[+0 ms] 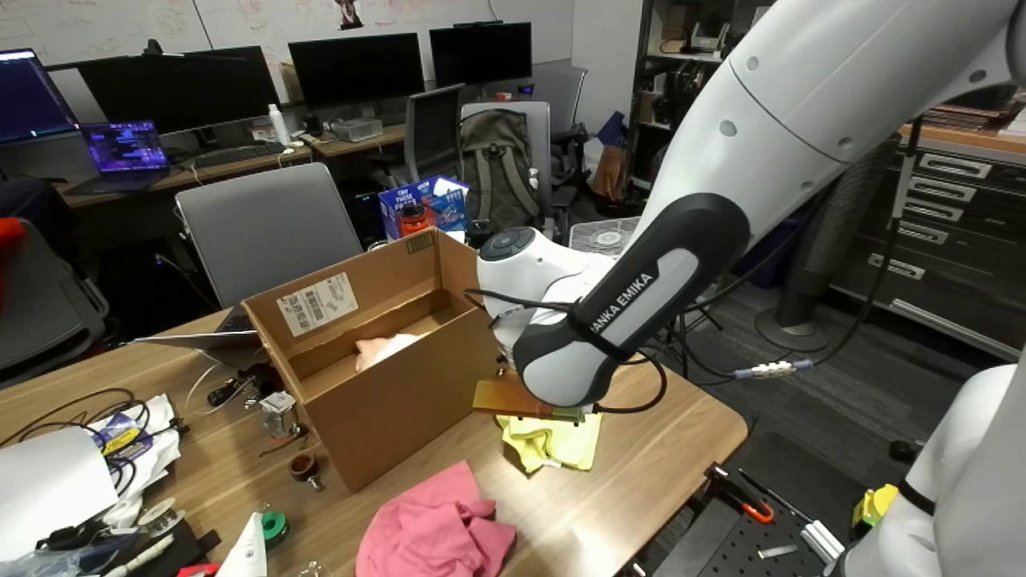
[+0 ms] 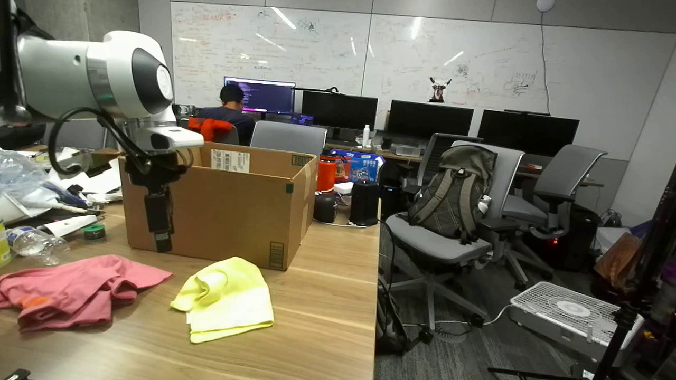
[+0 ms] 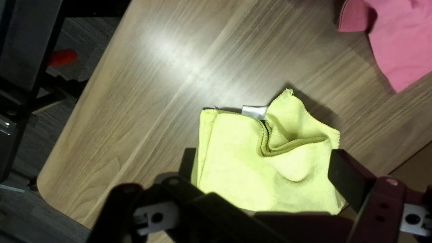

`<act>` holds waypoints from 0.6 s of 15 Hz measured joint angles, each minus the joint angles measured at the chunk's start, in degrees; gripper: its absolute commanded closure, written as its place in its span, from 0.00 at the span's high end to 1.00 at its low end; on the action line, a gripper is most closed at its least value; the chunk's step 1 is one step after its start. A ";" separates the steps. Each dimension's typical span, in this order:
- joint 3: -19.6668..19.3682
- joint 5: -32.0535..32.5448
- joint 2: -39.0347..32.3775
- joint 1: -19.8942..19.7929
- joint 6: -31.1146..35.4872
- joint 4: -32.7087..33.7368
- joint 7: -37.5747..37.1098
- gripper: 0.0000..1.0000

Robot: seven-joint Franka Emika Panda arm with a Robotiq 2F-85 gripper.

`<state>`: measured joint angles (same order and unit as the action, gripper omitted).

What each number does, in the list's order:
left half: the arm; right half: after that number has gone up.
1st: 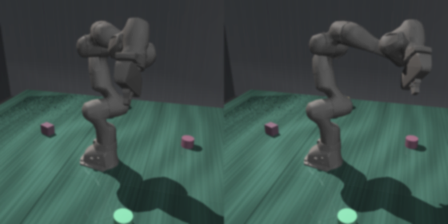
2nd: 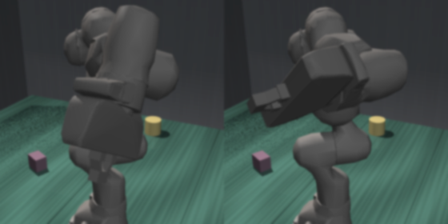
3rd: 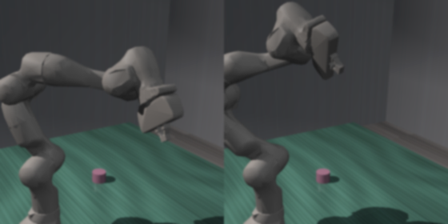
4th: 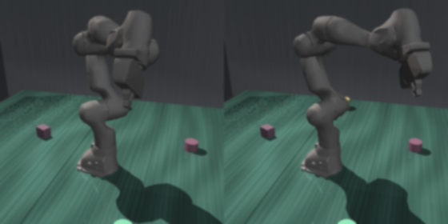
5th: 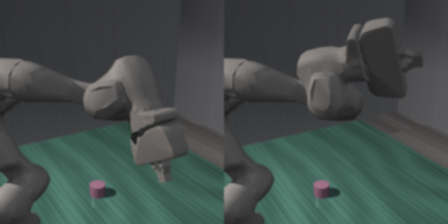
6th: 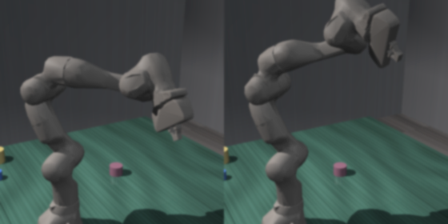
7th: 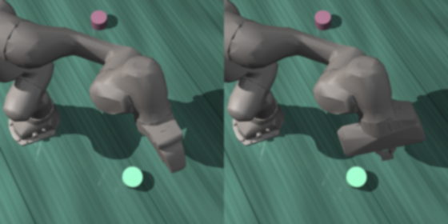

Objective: Put the peach shirt, the green and yellow towels and the pink shirt in the box respectively

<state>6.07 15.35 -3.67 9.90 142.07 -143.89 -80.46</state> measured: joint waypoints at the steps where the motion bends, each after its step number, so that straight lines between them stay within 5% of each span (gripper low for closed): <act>1: -0.23 1.08 -0.08 -0.01 0.11 -0.12 -0.89 1.00; 9: -1.43 3.85 -2.88 -0.12 3.69 -0.47 -3.61 1.00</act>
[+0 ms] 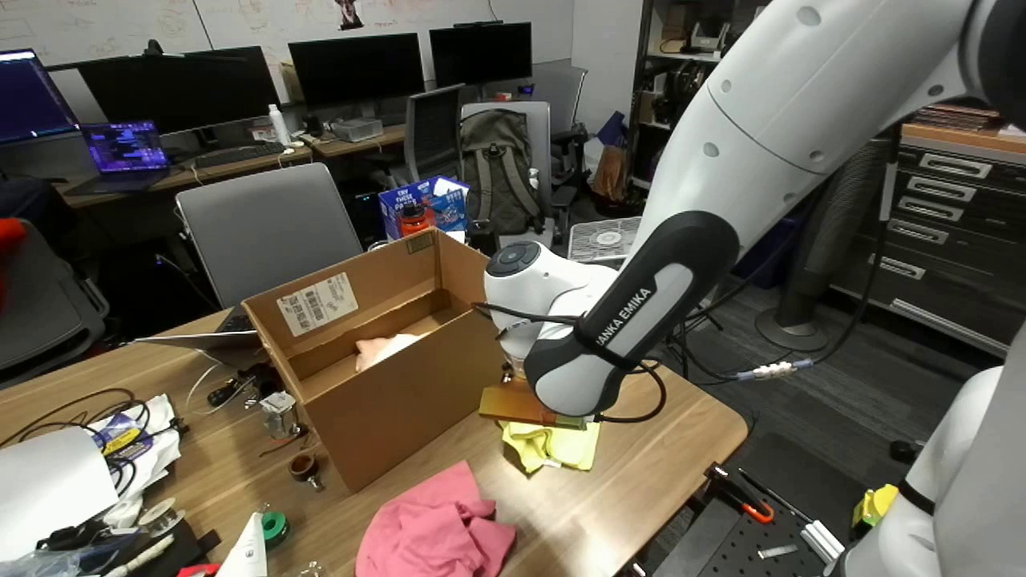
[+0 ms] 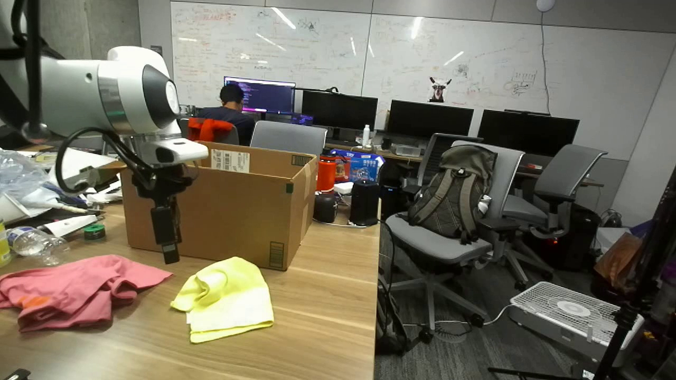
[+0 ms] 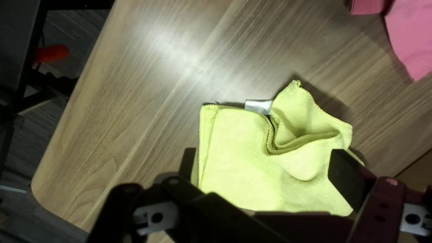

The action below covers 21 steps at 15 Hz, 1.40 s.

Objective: Put the peach shirt, the green and yellow towels and the pink shirt in the box respectively

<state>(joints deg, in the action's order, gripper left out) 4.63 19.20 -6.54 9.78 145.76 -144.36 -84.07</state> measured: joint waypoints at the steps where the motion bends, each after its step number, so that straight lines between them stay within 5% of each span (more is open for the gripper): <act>1: -0.08 0.00 -0.60 0.00 0.82 0.01 0.00 1.00; 21: -5.18 -0.41 -14.84 1.12 9.22 7.63 2.09 1.00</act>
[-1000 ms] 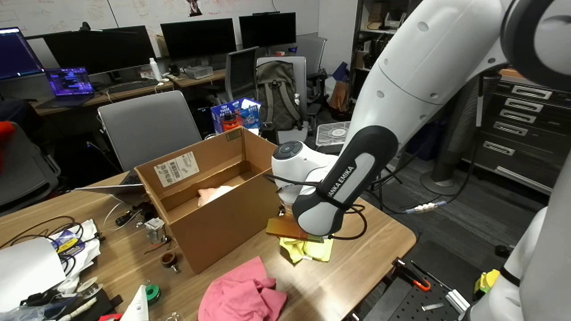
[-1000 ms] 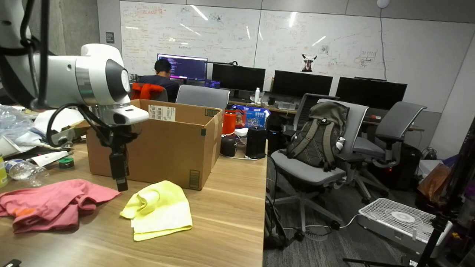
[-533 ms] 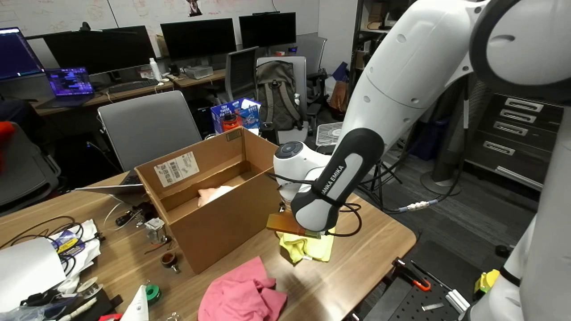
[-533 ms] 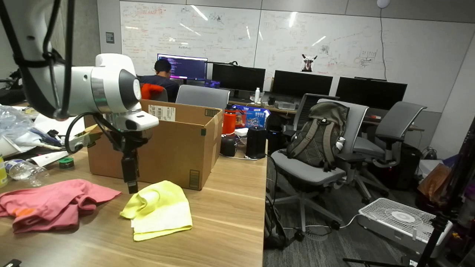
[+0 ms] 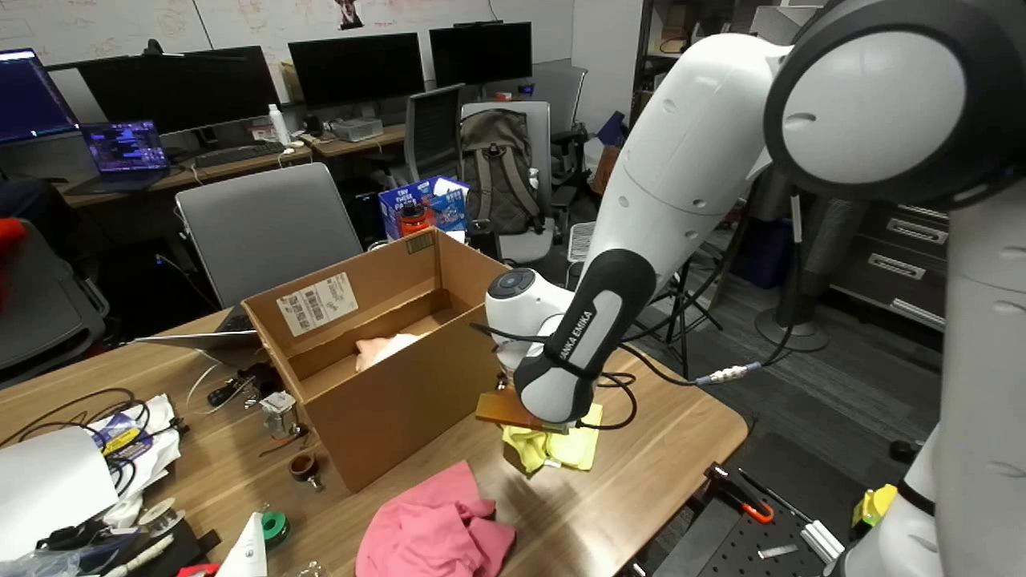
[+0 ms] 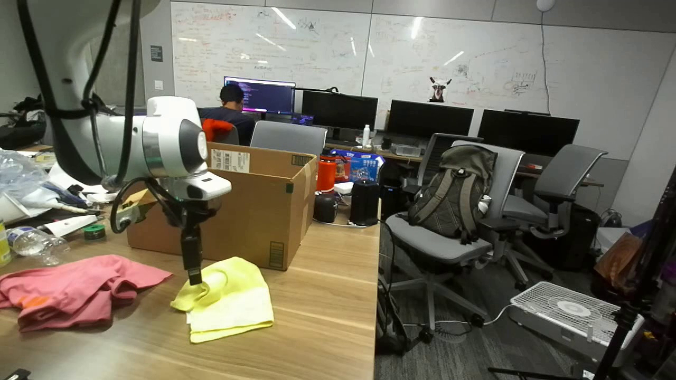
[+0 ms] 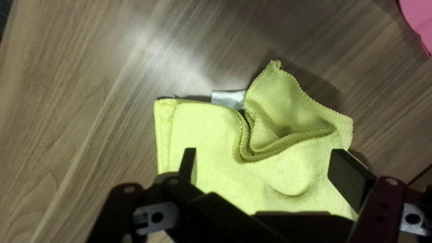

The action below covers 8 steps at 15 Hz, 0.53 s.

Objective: Put the peach shirt, the green and yellow towels and the pink shirt in the box respectively

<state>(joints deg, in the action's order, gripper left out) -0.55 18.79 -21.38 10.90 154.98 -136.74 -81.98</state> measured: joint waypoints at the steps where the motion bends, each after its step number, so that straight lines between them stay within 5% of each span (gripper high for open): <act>1: -0.07 -0.16 -0.95 0.17 0.36 0.56 0.32 1.00; 8: -1.62 -3.55 -6.41 0.72 1.75 3.80 3.99 1.00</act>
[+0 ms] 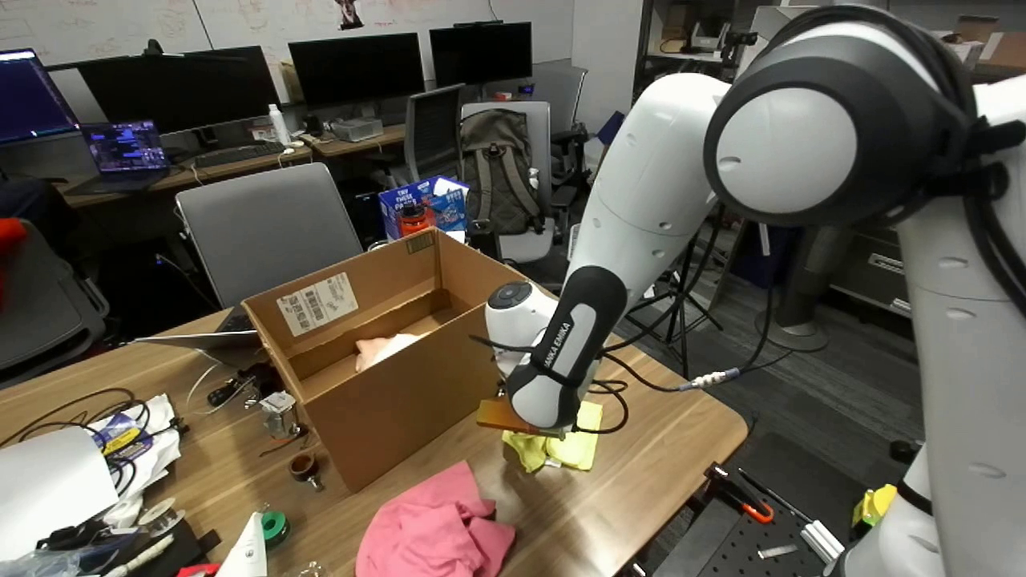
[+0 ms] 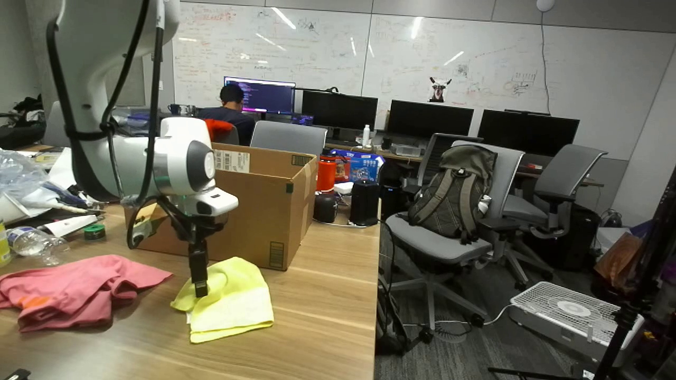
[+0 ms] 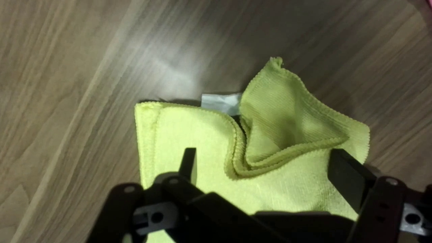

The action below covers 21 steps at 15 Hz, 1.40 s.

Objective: Put the peach shirt, the green and yellow towels and the pink shirt in the box respectively

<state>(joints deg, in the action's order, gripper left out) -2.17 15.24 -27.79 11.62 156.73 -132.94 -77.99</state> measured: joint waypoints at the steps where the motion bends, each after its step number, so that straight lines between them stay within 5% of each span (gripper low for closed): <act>1: -0.48 -0.64 -0.46 0.00 0.02 0.30 0.61 1.00; 21: -2.24 -8.97 -4.79 0.23 3.42 3.35 9.96 1.00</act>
<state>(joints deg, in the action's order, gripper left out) -4.41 6.26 -32.58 11.84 160.15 -129.59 -68.03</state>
